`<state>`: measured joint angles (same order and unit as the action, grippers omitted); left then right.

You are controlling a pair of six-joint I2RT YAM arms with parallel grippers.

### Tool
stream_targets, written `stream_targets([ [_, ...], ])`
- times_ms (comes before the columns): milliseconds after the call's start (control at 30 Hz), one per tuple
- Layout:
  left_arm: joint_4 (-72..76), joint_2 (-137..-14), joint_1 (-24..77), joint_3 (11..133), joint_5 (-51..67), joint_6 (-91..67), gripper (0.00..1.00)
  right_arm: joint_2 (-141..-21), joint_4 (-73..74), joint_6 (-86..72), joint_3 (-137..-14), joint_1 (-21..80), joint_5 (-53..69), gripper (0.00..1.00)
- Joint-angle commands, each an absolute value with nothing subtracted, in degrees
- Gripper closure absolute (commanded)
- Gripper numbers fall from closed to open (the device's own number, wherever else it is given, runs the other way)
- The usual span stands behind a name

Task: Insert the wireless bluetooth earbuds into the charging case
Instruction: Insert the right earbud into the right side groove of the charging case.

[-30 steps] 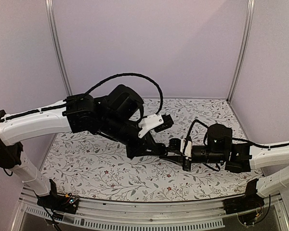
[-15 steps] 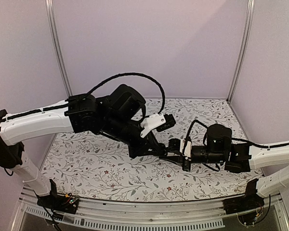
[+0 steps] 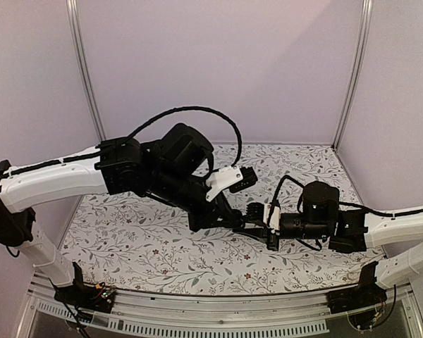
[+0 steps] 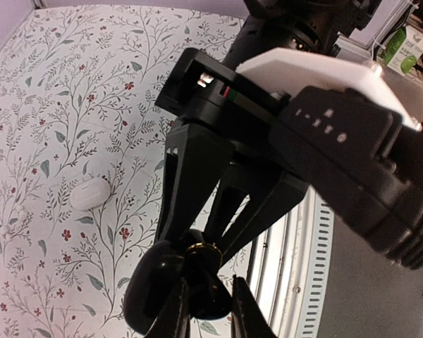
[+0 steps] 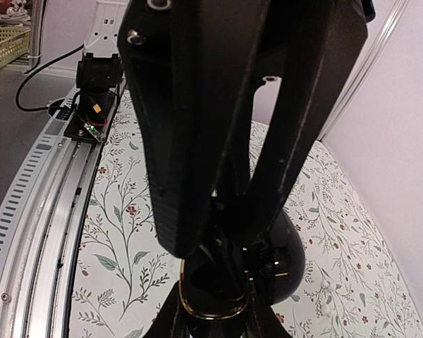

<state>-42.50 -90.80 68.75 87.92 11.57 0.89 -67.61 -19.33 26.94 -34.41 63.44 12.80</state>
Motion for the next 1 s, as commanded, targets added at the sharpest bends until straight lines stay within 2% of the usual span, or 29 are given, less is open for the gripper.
stream_targets([
  [0,-41.91,-90.97,69.52,87.55,11.69,0.94,0.97,-67.24,-20.91,26.72,-34.02,64.12,14.05,1.00],
  [967,-42.71,-92.35,69.80,88.23,10.86,0.66,0.97,-66.04,-21.66,26.23,-33.93,64.07,15.07,1.00],
])
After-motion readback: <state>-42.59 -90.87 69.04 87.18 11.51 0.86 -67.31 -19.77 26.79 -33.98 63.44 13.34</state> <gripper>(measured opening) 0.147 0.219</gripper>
